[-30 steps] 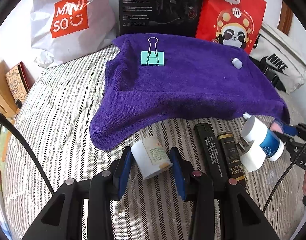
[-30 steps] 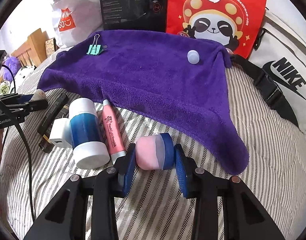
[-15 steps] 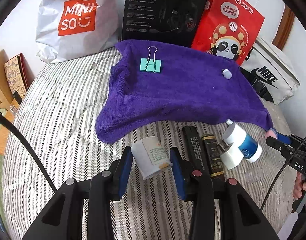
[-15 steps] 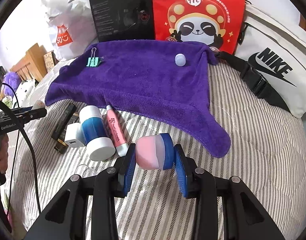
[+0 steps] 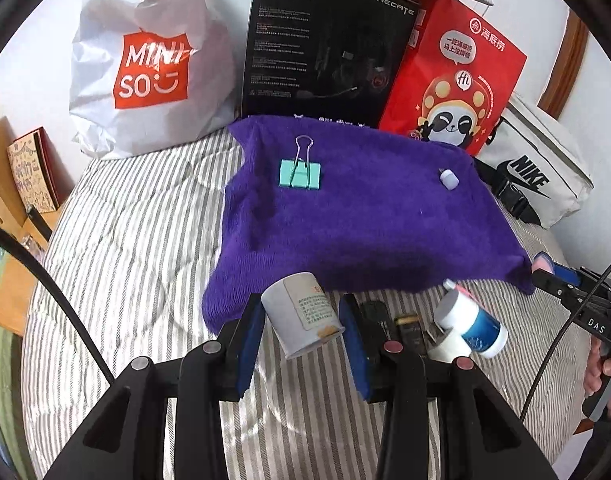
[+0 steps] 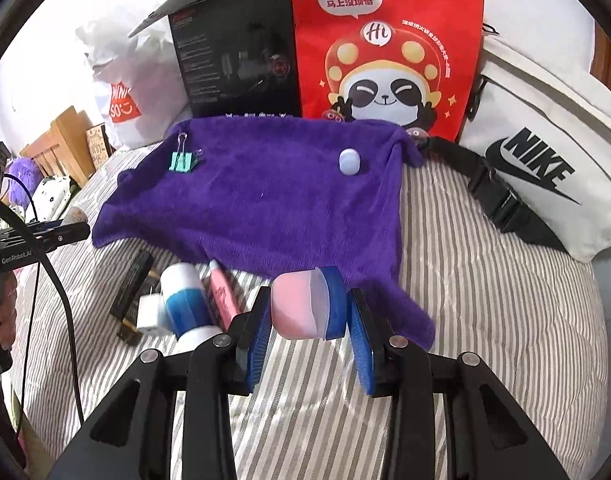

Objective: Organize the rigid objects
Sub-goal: 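Move the jar with the left tool while the right releases the pink container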

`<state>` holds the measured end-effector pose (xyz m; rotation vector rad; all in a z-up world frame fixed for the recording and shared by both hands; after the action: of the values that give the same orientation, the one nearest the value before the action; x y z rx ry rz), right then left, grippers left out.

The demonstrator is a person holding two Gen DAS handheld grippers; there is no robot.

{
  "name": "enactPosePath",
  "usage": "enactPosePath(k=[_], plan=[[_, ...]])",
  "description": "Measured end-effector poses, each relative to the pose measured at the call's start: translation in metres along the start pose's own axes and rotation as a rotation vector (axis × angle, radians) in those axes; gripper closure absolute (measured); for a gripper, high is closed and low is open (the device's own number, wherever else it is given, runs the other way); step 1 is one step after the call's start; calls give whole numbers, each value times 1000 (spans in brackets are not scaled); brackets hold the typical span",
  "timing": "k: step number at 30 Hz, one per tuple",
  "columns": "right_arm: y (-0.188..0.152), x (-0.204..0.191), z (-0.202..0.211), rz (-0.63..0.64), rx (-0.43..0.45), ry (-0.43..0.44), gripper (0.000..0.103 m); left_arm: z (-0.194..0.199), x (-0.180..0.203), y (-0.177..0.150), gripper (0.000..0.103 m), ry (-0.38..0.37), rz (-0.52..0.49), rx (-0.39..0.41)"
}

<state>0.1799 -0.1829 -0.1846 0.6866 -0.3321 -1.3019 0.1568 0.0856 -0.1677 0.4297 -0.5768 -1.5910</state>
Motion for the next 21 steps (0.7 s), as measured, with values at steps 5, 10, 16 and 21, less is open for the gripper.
enactPosePath(k=[5,10,16,21], plan=[[15,7,-5,-15,13,-18,66,-5,-5,9,66,-3,-5,2],[32,9,-18,-8,28,-17,66,-14,-10,17,66,-4,5,1],[54,12,-44,-29,21,-23,66,-24,-12,30,66,-12,10,-1],[71,14,-70,-16,17,-44,66,-34,-13,37,66,-14,7,-10]])
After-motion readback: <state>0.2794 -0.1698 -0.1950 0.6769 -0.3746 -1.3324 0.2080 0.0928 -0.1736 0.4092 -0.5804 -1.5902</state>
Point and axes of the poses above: each gripper's, at about its wrist camera, not at the fingertips, and z roughly against the way its jaws point, x to its right, y to its top, the point moved 8 cm from there along -z, roughly the way its jaws point, and after that the axes turned 7 degrees about -z, right-handed, at the moved point
